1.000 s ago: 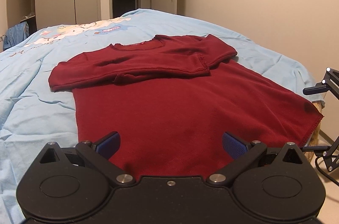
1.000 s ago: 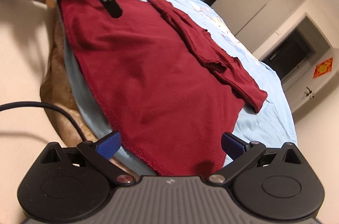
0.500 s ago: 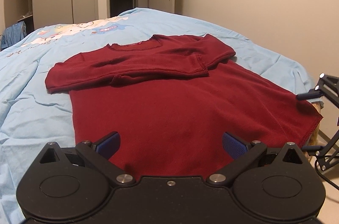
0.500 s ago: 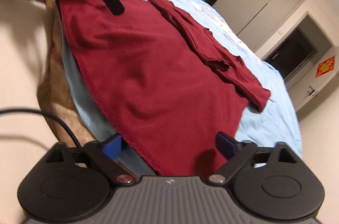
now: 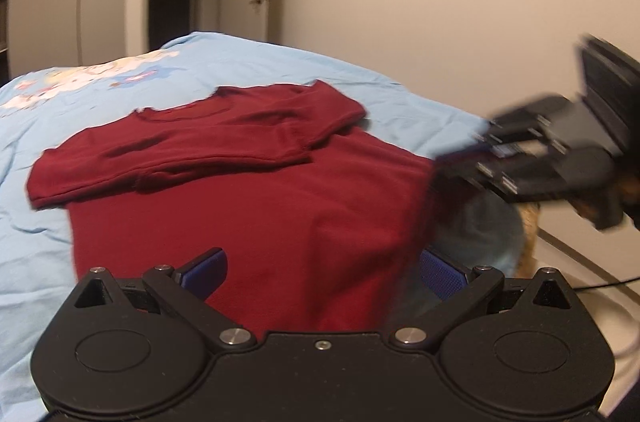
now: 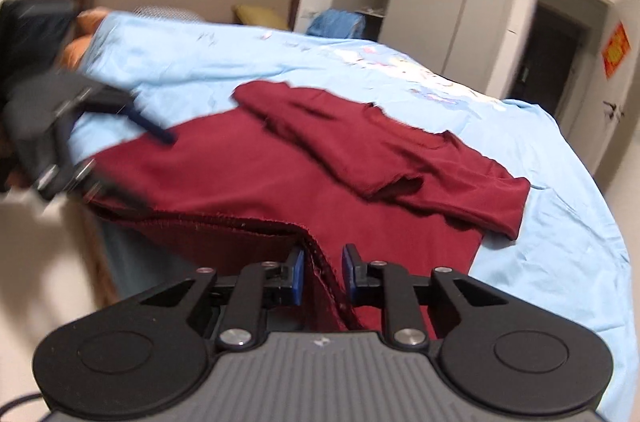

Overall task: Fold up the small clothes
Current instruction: 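Close the left tool on the other hem corner while the right tool holds its corner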

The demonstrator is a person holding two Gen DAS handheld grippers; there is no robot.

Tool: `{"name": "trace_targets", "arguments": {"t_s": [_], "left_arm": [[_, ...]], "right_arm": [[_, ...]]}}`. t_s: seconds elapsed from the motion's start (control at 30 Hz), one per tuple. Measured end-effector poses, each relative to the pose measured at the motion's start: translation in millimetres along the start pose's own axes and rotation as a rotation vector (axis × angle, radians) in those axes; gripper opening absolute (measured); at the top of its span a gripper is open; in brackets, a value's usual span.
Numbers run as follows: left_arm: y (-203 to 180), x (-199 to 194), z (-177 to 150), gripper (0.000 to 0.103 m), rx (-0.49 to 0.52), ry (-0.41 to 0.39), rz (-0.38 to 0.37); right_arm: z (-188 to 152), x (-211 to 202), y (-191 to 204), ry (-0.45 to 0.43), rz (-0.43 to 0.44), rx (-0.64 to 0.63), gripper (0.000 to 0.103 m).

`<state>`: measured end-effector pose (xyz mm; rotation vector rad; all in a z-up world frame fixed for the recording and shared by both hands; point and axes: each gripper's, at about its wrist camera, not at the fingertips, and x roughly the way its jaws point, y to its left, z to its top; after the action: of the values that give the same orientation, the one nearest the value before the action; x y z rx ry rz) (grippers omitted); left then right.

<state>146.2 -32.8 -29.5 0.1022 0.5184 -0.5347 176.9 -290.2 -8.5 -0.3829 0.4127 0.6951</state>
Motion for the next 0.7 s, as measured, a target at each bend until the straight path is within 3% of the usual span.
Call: {"name": "trace_targets", "arguments": {"t_s": [0.1,0.2,0.27,0.37,0.5,0.57,0.7], "left_arm": [[-10,6,-6,0.102,0.045,0.029,0.007],[-17,14,-12,0.101,0.111,0.068,0.077],[-16,15,-15,0.091,0.153,0.085,0.121],[-6,10,-18,0.086,0.174,0.095,0.190],[23,-4,-23,0.069,0.104,0.120,0.252],[36,-11,-26,0.056,0.060,0.127,0.276],[53,-25,-28,0.042,-0.013,0.077,0.247]], "right_arm": [[6,14,-15,-0.003,-0.012,0.042,0.020],[9,26,-29,-0.001,-0.014,0.108,0.019],[9,33,-36,0.005,-0.017,0.145,0.018],[5,42,-48,0.011,-0.011,0.199,0.018],[-2,48,-55,0.015,-0.011,0.244,0.018],[-5,50,-58,0.016,-0.009,0.262,0.018],[-9,54,-60,0.016,0.000,0.284,0.018]]}}
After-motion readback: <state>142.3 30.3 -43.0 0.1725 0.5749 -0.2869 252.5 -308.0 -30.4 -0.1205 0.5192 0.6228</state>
